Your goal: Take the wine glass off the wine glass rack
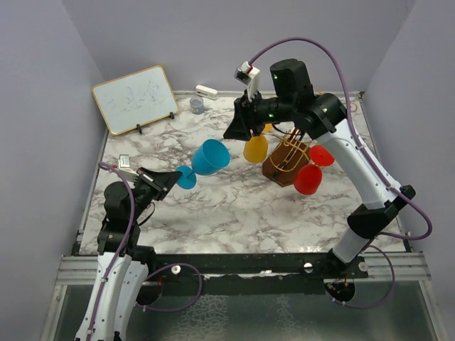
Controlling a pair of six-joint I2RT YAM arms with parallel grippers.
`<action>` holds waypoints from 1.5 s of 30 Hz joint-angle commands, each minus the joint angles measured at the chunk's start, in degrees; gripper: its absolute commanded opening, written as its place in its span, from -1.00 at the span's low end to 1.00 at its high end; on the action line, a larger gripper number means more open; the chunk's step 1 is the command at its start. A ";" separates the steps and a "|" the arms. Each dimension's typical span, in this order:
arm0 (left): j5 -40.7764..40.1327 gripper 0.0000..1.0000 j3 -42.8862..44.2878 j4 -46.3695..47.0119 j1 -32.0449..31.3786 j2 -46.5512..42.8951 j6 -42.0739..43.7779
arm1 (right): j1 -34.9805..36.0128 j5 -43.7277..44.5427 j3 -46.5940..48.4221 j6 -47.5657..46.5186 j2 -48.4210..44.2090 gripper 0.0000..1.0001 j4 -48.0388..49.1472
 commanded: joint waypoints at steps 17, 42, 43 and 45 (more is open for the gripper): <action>-0.52 -1.00 1.46 1.89 0.14 0.40 0.07 | 3.92 0.52 -0.58 -1.43 5.01 -0.31 -1.07; -33.83 0.52 24.30 -40.87 0.14 4.62 17.21 | 5.94 19.14 12.81 2.98 18.02 -0.98 -3.11; -34.50 0.51 25.64 -41.39 0.14 4.83 18.50 | 6.46 20.84 15.75 3.27 20.62 -0.98 -3.51; -35.22 0.48 28.27 -42.35 0.14 5.56 21.22 | 7.80 23.74 22.57 3.93 26.94 -0.98 -5.20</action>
